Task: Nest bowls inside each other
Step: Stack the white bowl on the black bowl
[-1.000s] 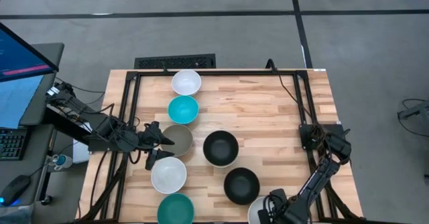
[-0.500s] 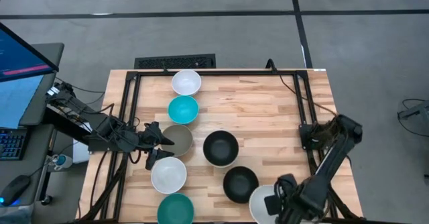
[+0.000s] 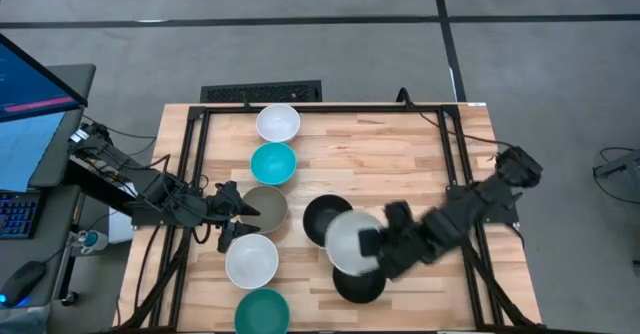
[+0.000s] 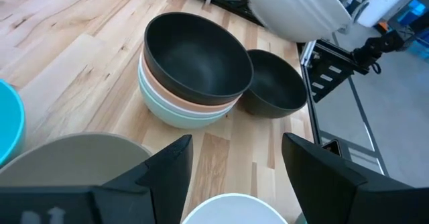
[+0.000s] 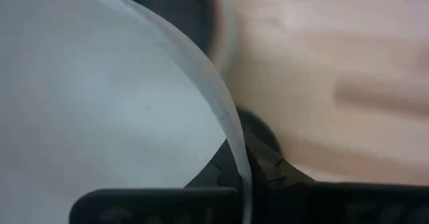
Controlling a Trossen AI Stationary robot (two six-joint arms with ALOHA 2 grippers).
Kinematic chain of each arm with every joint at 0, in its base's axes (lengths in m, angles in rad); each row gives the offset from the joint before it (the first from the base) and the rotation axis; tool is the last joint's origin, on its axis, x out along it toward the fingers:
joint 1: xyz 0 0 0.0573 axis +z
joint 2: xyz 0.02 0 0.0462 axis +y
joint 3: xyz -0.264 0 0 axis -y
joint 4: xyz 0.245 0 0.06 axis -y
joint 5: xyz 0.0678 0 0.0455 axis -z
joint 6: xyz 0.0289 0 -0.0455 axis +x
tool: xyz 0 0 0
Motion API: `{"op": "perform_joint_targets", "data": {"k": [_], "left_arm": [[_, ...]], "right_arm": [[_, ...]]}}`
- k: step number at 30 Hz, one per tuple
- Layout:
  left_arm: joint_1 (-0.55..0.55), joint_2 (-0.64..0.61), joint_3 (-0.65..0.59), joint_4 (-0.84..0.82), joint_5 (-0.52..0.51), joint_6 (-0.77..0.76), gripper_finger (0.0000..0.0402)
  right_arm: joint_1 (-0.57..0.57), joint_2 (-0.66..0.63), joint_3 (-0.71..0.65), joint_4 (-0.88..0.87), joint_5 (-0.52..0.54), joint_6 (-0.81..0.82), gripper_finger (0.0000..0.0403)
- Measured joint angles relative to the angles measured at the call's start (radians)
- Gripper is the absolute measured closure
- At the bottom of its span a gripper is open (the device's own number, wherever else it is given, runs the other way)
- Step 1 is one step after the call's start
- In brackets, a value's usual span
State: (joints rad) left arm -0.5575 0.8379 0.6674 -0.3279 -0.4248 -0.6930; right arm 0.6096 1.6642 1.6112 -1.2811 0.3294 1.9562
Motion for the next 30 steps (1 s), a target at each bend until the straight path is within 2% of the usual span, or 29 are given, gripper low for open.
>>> {"op": "perform_joint_targets", "data": {"k": [6,10,17,24,30], "left_arm": [[0.0,0.0,0.0,0.0,0.0,-0.013,0.018],[0.0,0.0,0.0,-0.005,0.002,-0.029,0.018],[-0.01,0.0,0.0,-0.005,0.018,-0.03,0.018],[-0.011,0.0,0.0,-0.007,0.018,-0.021,0.018],[-0.011,0.0,0.0,-0.018,0.018,-0.02,0.018]], "right_arm": [[-0.175,0.011,0.001,0.176,0.015,-0.281,0.0361],[-0.241,0.025,0.003,0.213,-0.013,-0.363,0.0367],[-0.251,0.079,-0.002,0.204,-0.079,-0.387,0.0381],[-0.246,0.171,0.001,0.214,-0.136,-0.379,0.0362],[-0.246,0.206,0.0,0.22,-0.145,-0.376,0.0356]]}}
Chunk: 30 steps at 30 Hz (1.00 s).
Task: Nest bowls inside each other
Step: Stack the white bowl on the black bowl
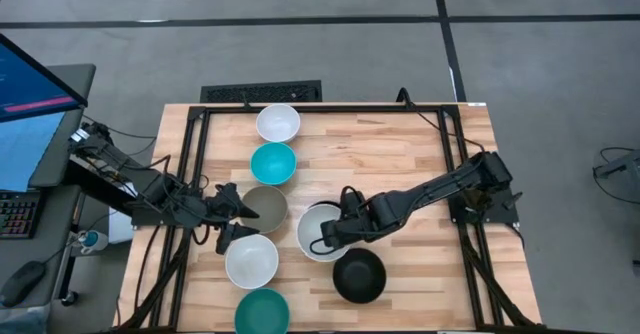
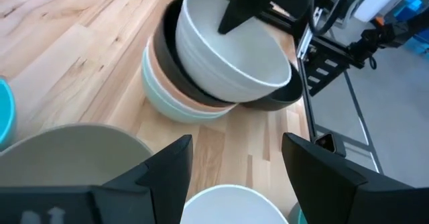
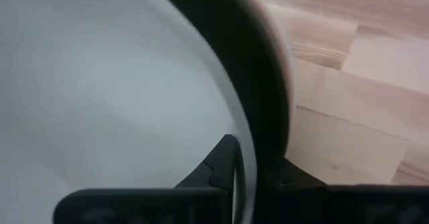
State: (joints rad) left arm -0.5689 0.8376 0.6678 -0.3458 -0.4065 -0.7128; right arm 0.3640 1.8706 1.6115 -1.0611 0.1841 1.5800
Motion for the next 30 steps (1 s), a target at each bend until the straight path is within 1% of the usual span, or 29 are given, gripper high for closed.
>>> {"op": "perform_joint_targets", "data": {"k": [6,18,21,25,30], "left_arm": [[0.0,0.0,0.0,-0.003,0.0,0.001,0.018],[0.0,0.0,0.0,-0.003,0.0,0.001,0.018],[0.0,0.0,0.0,-0.003,0.0,0.002,0.018],[0.0,0.0,0.0,-0.003,0.0,0.002,0.018],[0.0,0.0,0.0,-0.004,0.0,0.001,0.018]], "right_arm": [[-0.013,-0.006,0.0,-0.04,0.006,0.001,0.0359],[-0.052,-0.03,0.0,-0.103,0.065,-0.011,0.036],[-0.072,-0.035,0.001,-0.12,0.063,-0.02,0.0359],[-0.089,-0.037,0.001,-0.12,0.027,-0.057,0.0358],[-0.089,-0.037,0.001,-0.113,0.023,-0.043,0.0356]]}}
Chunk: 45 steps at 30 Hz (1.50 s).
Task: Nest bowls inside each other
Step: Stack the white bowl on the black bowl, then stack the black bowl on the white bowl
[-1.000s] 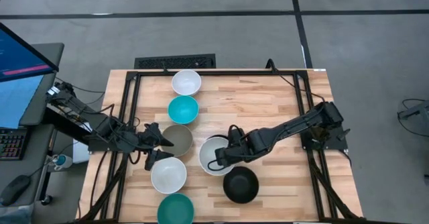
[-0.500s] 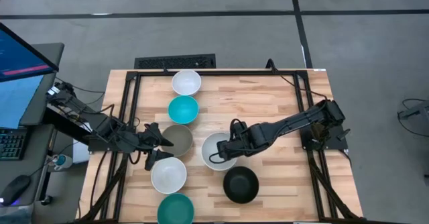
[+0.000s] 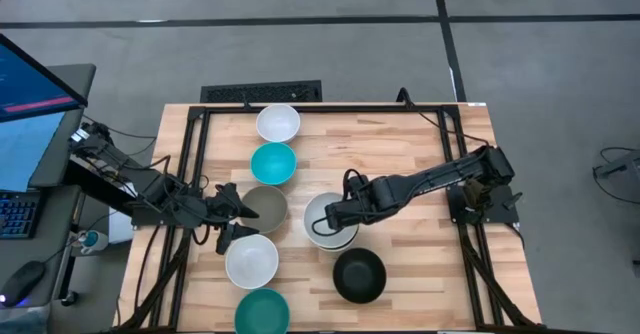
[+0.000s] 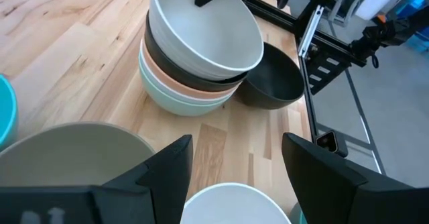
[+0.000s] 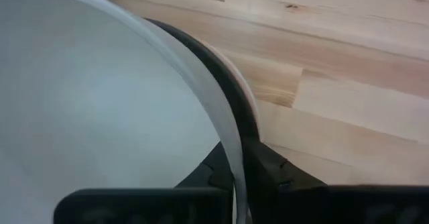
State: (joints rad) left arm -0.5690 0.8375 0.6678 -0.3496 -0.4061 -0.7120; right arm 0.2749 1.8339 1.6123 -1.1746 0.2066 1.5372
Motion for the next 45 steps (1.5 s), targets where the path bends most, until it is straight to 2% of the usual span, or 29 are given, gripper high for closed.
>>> {"op": "perform_joint_targets", "data": {"k": [6,15,18,22,27,31,34,39,45], "left_arm": [[0.0,0.0,0.0,0.0,0.0,0.0,0.018],[0.0,0.0,0.0,0.0,0.0,0.001,0.018],[0.0,0.0,0.0,-0.001,0.0,0.001,0.018],[0.0,0.0,0.0,-0.003,0.0,0.001,0.018],[0.0,0.0,0.0,-0.011,0.0,0.0,0.018],[-0.006,0.0,0.0,-0.017,-0.001,-0.007,0.018],[-0.016,0.0,0.0,-0.015,-0.004,-0.008,0.018],[-0.032,0.0,0.0,-0.013,-0.049,-0.006,0.018],[-0.033,0.0,0.0,0.011,-0.054,-0.005,0.018]], "right_arm": [[0.0,-0.015,0.0,0.026,-0.008,-0.026,0.0324],[-0.005,-0.045,0.002,-0.006,0.011,-0.01,0.0179],[-0.009,-0.067,-0.002,-0.021,0.037,-0.008,0.0153],[-0.015,-0.112,0.001,-0.064,0.063,0.008,0.0154],[-0.006,-0.152,0.001,-0.147,0.054,0.025,0.0187],[0.071,-0.155,0.001,-0.231,-0.034,0.015,0.0215],[0.165,-0.143,-0.003,-0.299,-0.078,0.079,0.0224],[0.316,-0.118,-0.043,-0.194,-0.078,0.255,0.0221],[0.393,-0.072,-0.135,0.025,-0.072,0.405,0.019]]}}
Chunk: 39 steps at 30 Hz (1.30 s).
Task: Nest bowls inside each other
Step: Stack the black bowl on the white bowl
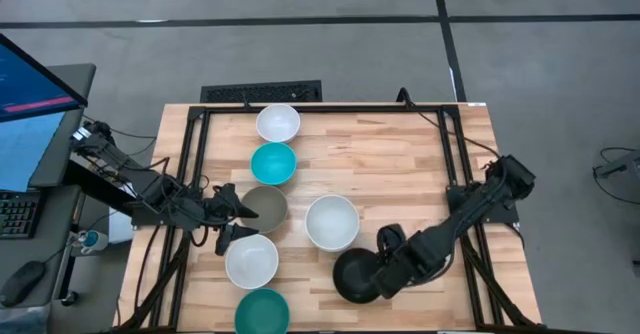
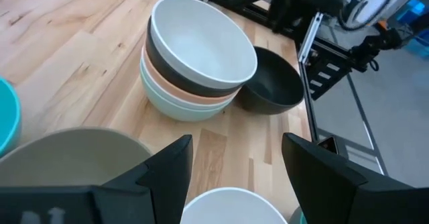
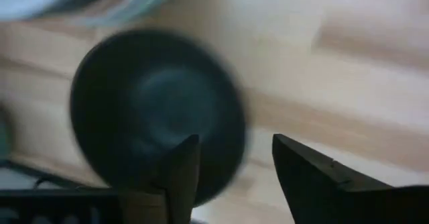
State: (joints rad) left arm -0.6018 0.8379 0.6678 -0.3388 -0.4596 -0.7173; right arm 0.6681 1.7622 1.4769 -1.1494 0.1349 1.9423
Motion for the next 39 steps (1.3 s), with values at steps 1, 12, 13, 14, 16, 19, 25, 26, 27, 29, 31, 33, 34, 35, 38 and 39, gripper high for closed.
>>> {"op": "perform_joint_targets", "data": {"k": [1,12,13,14,16,19,25,26,27,29,31,33,34,35,38,39], "left_arm": [[0.0,0.0,0.0,0.0,0.001,0.0,0.018],[0.0,0.0,0.0,-0.004,0.037,-0.025,0.018],[0.0,0.0,0.0,-0.006,0.038,-0.028,0.018],[0.0,0.0,0.0,-0.007,0.038,-0.029,0.018],[0.0,0.0,0.0,-0.007,0.038,-0.029,0.018],[0.0,0.0,0.0,-0.007,0.038,-0.029,0.018],[0.0,0.0,0.0,-0.008,0.036,-0.029,0.018],[0.0,0.0,0.0,-0.008,0.036,-0.029,0.018],[0.0,0.0,0.0,-0.008,0.036,-0.029,0.018],[0.0,0.0,0.0,-0.008,0.035,-0.029,0.018],[0.0,0.0,0.0,-0.008,0.034,-0.029,0.018],[0.0,0.0,0.0,-0.008,0.032,-0.029,0.018],[0.0,0.0,0.0,-0.008,0.032,-0.029,0.018],[0.0,0.0,0.0,-0.008,0.031,-0.029,0.018],[0.0,0.0,0.0,-0.008,0.031,-0.029,0.018],[0.0,0.0,0.0,-0.008,0.031,-0.029,0.018]], "right_arm": [[0.0,0.008,-0.017,0.042,-0.001,0.016,0.0184],[0.01,0.094,-0.06,0.081,-0.003,0.067,0.0154],[0.01,0.106,-0.059,0.087,-0.004,0.069,0.0154],[0.012,0.114,-0.059,0.09,-0.007,0.073,0.0154],[0.012,0.128,-0.059,0.1,-0.011,0.075,0.0154],[0.01,0.148,-0.059,0.101,-0.029,0.076,0.0154],[0.01,0.194,-0.059,0.137,-0.07,0.076,0.0162],[0.01,0.201,-0.059,0.148,-0.072,0.076,0.0169],[0.01,0.205,-0.059,0.149,-0.073,0.076,0.0178],[0.01,0.207,-0.059,0.157,-0.076,0.076,0.0204],[0.01,0.206,-0.059,0.161,-0.076,0.074,0.0239],[0.01,0.196,-0.059,0.157,-0.074,0.073,0.0283],[0.01,0.186,-0.059,0.157,-0.073,0.074,0.0307],[0.01,0.177,-0.059,0.157,-0.065,0.074,0.033],[0.01,0.146,-0.059,0.156,-0.05,0.072,0.0385],[0.01,0.131,-0.059,0.152,-0.042,0.071,0.0388]]}}
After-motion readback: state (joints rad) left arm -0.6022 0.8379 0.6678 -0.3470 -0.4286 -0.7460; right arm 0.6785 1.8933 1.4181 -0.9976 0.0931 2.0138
